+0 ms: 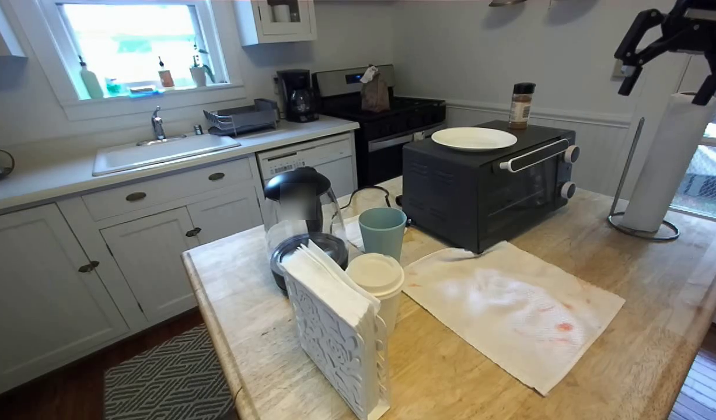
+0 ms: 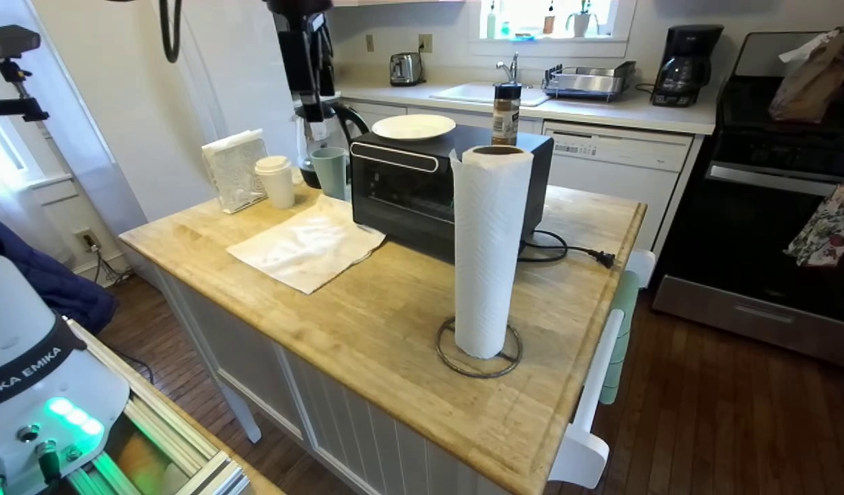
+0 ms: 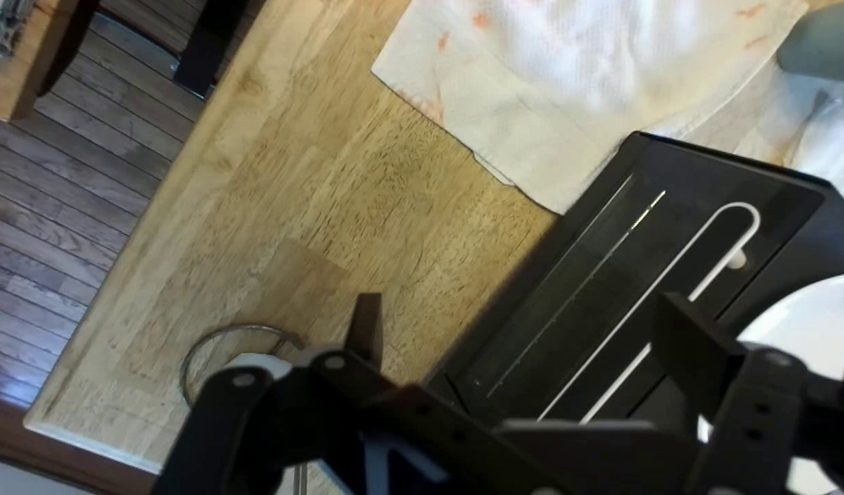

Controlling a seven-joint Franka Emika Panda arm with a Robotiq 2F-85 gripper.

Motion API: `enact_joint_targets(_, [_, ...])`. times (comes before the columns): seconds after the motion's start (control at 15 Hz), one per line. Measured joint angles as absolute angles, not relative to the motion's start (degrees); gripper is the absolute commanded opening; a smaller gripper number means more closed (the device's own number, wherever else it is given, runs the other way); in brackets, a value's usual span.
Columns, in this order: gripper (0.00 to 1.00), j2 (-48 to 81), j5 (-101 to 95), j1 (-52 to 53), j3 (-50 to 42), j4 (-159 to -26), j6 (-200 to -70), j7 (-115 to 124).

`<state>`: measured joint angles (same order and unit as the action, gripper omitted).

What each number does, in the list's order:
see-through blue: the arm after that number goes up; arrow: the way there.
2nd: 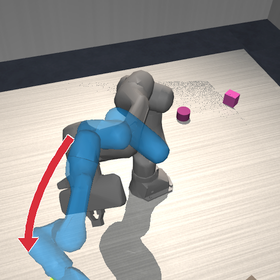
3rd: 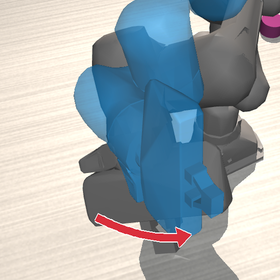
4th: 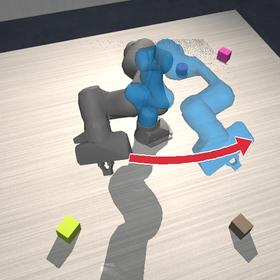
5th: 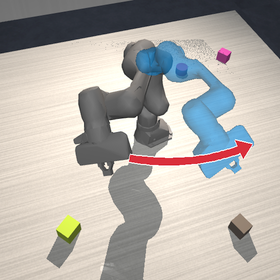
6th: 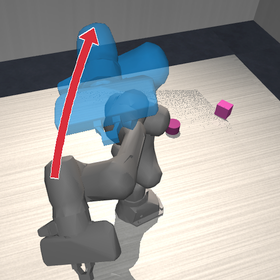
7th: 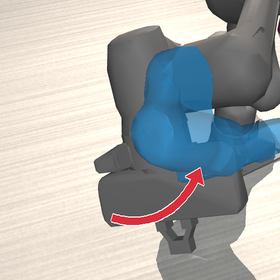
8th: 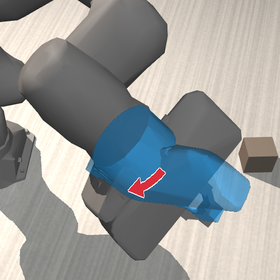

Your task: Remove the paper towels from the holder

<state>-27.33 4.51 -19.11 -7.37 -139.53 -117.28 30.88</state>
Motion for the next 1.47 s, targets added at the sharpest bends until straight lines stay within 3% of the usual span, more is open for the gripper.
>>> enact_joint_targets(0.33, [1.00,-26.4,4.3,-19.3,-7.4,-139.1,-118.1,32.1])
enact_joint_targets(0.87, [1.00,-20.5,-4.6,-26.1,-8.9,-137.8,-134.6,35.0])
enact_joint_targets(1.47, [1.00,-14.3,-9.9,-27.9,-12.3,-131.2,-135.6,33.0])
